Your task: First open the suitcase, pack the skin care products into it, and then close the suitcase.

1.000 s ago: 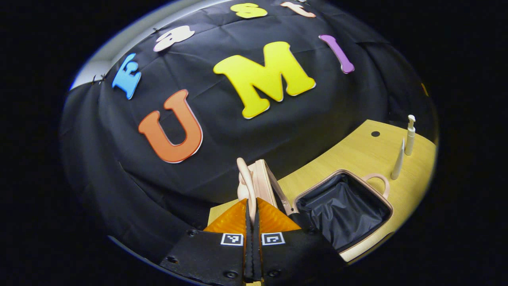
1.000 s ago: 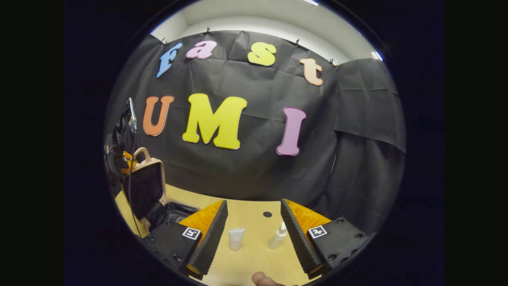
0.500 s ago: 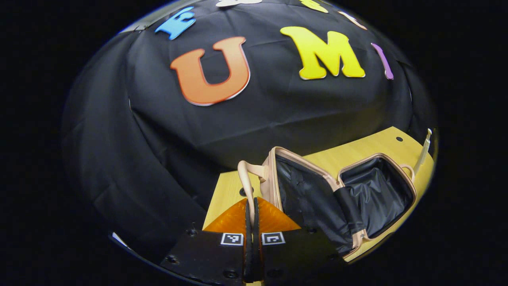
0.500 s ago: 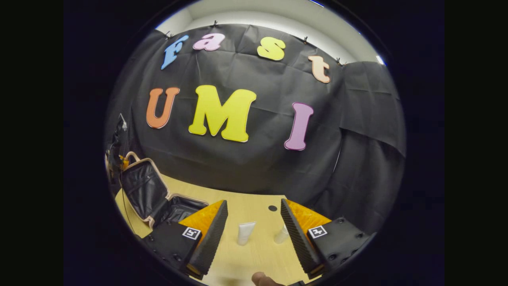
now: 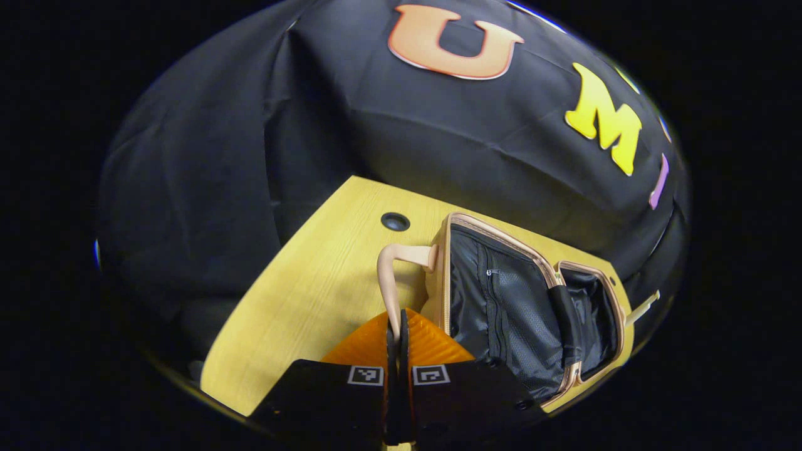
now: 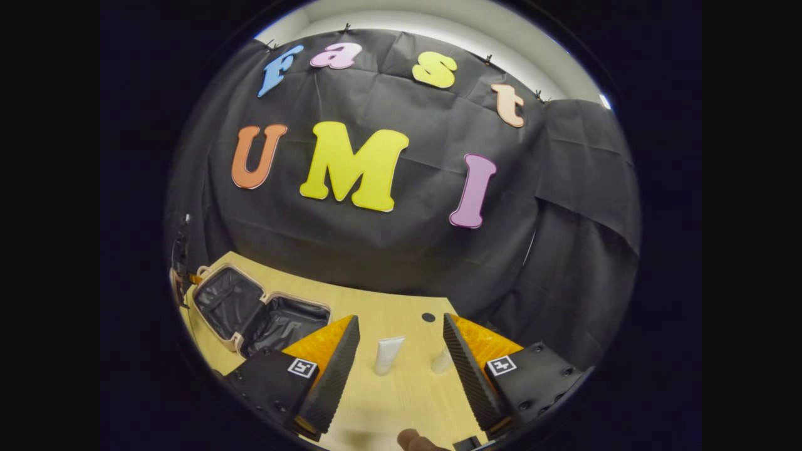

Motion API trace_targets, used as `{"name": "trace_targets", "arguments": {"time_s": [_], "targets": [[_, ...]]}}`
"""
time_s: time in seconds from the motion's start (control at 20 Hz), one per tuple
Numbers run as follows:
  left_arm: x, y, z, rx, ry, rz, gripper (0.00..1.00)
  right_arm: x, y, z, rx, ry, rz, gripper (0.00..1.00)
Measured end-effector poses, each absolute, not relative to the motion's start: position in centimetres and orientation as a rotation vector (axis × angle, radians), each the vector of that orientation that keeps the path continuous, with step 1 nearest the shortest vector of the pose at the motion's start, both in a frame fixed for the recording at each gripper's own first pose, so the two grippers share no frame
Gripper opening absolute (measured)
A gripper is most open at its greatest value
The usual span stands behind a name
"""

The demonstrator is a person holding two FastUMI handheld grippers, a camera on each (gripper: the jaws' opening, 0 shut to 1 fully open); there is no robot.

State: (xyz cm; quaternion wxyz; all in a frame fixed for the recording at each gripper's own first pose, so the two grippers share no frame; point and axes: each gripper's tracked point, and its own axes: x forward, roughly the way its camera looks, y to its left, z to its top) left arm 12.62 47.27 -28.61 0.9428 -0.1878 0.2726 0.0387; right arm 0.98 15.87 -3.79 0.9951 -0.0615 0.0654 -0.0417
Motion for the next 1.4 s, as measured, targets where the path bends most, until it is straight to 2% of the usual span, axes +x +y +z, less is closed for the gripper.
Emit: {"name": "trace_targets", "arguments": {"time_s": [0.25, 0.55, 0.65, 0.7, 0.75, 0.8, 0.9, 1.15, 1.4], "targets": [[12.4, 47.8, -30.4, -0.648, 0.546, 0.13, 0.04, 0.6, 16.0, -2.4, -0.127, 0.099, -0.088, 0.8], [11.6, 47.9, -30.2, -0.647, 0.548, 0.22, 0.23, 0.5, 15.6, -1.6, -0.147, 0.058, -0.049, 0.8], [10.7, 47.7, -29.3, -0.678, 0.535, 0.229, 0.44, 0.1, 14.7, -1.6, -0.156, 0.051, -0.028, 0.8], [10.2, 47.8, -28.8, -0.692, 0.53, 0.247, 0.48, 0.0, 14.2, -1.8, -0.154, 0.047, -0.015, 0.79], [9.7, 47.3, -28.1, -0.712, 0.517, 0.247, 0.51, -0.1, 13.8, -1.7, -0.152, 0.043, -0.002, 0.79], [9.2, 46.7, -27.2, -0.701, 0.504, 0.244, 0.46, 0.0, 13.2, -1.9, -0.151, 0.039, 0.009, 0.8], [8.2, 45.3, -25.5, -0.623, 0.487, 0.239, 1.0, 0.4, 11.9, -2.2, -0.144, 0.031, 0.025, 0.79], [6.6, 38.5, -20.4, -0.469, 0.437, 0.164, 0.98, 2.0, 9.0, -3.7, -0.121, 0.04, 0.064, 0.8], [6.4, 28.7, -17.6, -0.363, 0.43, 0.06, 0.98, 3.9, 5.8, -5.6, -0.098, 0.073, 0.095, 0.79]]}}
